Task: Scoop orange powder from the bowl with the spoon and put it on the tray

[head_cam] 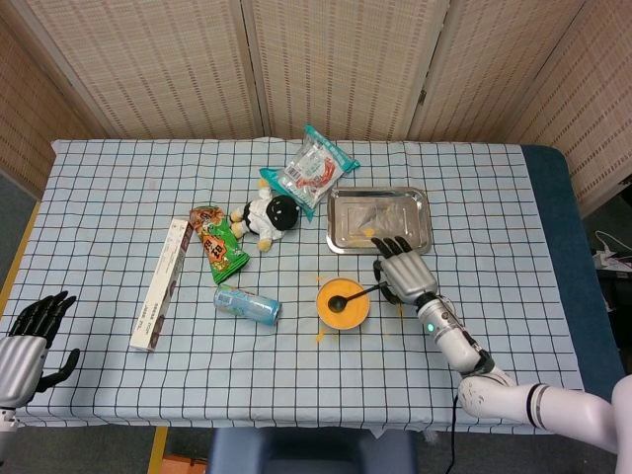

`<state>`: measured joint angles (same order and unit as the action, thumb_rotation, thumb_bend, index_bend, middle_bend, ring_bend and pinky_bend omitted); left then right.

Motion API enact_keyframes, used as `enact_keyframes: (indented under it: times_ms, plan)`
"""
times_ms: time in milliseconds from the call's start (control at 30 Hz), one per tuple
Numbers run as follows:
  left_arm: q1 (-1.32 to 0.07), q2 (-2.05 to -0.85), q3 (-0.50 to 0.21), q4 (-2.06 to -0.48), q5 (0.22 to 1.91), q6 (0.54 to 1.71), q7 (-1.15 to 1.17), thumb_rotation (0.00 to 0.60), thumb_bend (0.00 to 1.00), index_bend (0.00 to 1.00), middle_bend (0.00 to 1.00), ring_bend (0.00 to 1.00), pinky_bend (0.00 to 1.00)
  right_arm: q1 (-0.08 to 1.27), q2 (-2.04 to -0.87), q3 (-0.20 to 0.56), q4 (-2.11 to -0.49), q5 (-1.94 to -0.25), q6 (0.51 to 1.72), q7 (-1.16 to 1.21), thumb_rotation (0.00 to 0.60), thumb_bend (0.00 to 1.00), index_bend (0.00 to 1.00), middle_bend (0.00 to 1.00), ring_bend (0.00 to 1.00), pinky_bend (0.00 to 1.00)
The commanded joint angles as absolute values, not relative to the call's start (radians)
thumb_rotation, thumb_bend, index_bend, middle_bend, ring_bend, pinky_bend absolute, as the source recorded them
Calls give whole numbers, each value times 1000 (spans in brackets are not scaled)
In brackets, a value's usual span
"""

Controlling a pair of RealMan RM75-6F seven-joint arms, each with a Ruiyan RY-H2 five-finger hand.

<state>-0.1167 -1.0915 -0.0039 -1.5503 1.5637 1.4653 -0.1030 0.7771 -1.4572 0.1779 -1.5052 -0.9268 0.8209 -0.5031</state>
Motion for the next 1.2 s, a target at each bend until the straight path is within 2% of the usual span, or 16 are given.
enact_keyframes:
  times_ms: [33,1067,1133,1200]
  plan:
    - [-117,-1091,-3,-1551,1565,1465,-101,600,434,0,0,0,84,783,-1452,171,-1509,-918,818,-503,600,372,489,0,0,0]
    - [-120,-1091,-1,-1551,1564,1458,-110,600,435,0,0,0,84,813,-1454,126,-1508,-876,849,-497,600,372,519,0,0,0]
    - [-107,-1052,8,-1609,1580,1481,-95,600,436,0,0,0,84,815,-1455,123,-1507,-875,849,-498,600,371,529,0,0,0]
    - [-123,-1076,3,-1575,1550,1436,-96,600,436,0,0,0,84,817,-1456,121,-1506,-874,850,-499,600,371,529,0,0,0]
